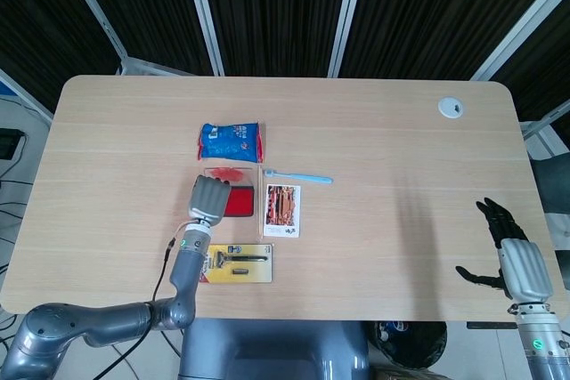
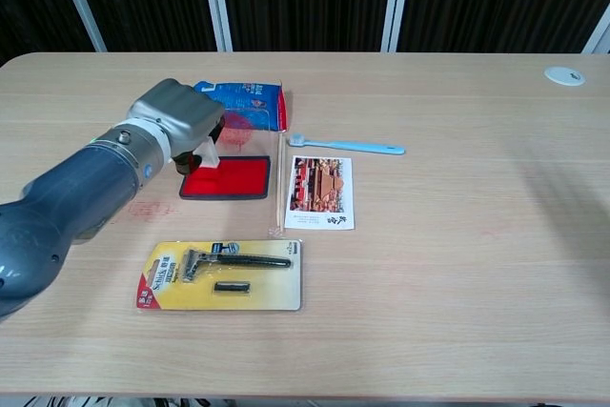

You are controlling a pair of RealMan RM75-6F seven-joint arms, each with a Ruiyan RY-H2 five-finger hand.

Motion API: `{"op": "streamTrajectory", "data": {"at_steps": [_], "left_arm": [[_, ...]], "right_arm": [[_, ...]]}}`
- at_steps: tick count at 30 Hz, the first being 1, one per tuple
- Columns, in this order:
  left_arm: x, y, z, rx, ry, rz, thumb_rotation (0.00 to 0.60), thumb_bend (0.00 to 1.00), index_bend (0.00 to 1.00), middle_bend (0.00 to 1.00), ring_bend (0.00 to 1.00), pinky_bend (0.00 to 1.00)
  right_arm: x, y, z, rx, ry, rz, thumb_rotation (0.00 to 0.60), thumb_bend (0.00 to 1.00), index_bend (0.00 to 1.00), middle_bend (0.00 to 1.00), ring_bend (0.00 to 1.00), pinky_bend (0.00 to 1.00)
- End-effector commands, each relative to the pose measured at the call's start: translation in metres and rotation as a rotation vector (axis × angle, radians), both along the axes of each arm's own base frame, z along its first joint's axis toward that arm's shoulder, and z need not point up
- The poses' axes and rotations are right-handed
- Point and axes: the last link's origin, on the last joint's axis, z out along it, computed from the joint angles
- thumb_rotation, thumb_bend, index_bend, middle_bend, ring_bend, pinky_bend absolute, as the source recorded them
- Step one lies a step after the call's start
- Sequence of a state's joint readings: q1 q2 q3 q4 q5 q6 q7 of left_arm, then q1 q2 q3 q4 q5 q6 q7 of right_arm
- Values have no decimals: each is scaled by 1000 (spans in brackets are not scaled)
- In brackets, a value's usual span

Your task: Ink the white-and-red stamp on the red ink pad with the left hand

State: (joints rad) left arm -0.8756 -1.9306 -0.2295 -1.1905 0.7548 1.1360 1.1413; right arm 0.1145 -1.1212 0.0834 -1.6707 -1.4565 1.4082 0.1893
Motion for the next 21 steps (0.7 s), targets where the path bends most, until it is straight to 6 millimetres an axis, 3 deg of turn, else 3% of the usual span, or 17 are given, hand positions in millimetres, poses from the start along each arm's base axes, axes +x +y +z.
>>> {"op": "streamTrajectory", "data": {"at_steps": [1, 11, 21], "left_arm": [[-4, -3, 11, 14, -3, -3, 600, 533, 724, 733, 545, 579], [-30, -16, 46, 42, 16, 25, 600, 532, 716, 726, 543, 578], [-61, -35, 47, 13, 57, 83, 600, 525, 692, 705, 524, 569]], "right_arm": [[0, 0, 0, 1, 1, 1, 600, 158, 0, 0, 0, 181], [0, 1, -1, 1, 2, 2, 600, 161, 0, 0, 0, 181], [1, 1, -1, 1, 2, 3, 600, 161, 0, 0, 0, 181]]}}
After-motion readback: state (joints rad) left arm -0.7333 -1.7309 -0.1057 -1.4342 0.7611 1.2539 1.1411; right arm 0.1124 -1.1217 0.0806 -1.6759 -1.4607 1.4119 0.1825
